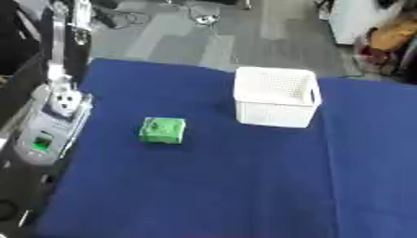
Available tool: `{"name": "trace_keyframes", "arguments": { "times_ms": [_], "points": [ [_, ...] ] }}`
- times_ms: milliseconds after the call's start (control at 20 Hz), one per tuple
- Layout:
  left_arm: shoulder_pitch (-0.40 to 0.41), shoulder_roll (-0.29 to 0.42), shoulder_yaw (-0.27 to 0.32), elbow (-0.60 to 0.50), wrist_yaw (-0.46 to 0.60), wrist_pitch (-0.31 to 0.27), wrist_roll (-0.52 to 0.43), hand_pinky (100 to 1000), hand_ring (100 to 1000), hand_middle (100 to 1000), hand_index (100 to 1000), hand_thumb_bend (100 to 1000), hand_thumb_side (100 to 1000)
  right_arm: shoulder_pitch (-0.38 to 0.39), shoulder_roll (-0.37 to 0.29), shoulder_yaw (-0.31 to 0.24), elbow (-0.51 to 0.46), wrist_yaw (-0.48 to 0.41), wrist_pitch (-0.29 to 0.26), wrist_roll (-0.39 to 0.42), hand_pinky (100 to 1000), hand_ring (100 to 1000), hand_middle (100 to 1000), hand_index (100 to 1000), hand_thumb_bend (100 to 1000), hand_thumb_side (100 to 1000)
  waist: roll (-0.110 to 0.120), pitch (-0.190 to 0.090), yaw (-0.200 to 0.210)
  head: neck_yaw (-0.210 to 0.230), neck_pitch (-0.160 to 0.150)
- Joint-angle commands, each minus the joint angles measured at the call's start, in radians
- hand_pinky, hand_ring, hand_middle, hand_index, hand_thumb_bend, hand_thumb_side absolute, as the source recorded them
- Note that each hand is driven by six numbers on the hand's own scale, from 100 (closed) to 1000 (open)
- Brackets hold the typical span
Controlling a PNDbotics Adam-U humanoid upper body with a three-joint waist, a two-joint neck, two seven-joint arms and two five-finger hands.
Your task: Pick up objects on the table and place them in the box.
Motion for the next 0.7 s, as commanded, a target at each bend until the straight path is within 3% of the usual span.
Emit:
{"name": "trace_keyframes", "arguments": {
  "times_ms": [50,400,500,650,700],
  "points": [
    [-0.011,0.012,0.008,-0.012,-0.001,-0.002,-0.002,399,582,708,878,177,1000,-0.011,-0.002,-0.002,-0.025,0.003,0.001,0.001,179,276,268,495,100,1000,0.004,-0.011,-0.001,-0.007,-0.001],
    [-0.02,0.02,0.004,-0.006,-0.02,0.0,-0.031,404,583,710,884,213,1000,-0.011,-0.004,-0.004,-0.023,0.002,0.001,0.004,179,276,269,496,100,1000,0.001,-0.011,0.003,-0.023,-0.002],
    [-0.035,0.041,0.003,0.015,-0.062,0.008,-0.074,385,576,719,883,256,1000,-0.009,-0.004,-0.007,-0.022,0.003,0.002,0.004,179,277,269,496,100,1000,0.002,-0.013,0.003,-0.025,0.005],
    [-0.084,0.151,-0.02,0.094,-0.196,0.024,-0.227,376,567,743,874,315,986,-0.005,-0.005,-0.004,-0.021,0.001,0.004,0.006,179,277,269,496,100,1000,0.01,-0.019,-0.003,-0.008,0.019],
    [-0.098,0.177,-0.026,0.118,-0.233,0.021,-0.27,394,576,752,870,380,946,-0.004,-0.005,-0.003,-0.021,0.0,0.004,0.007,179,277,269,496,100,1000,0.012,-0.019,-0.004,-0.004,0.021]
  ]
}}
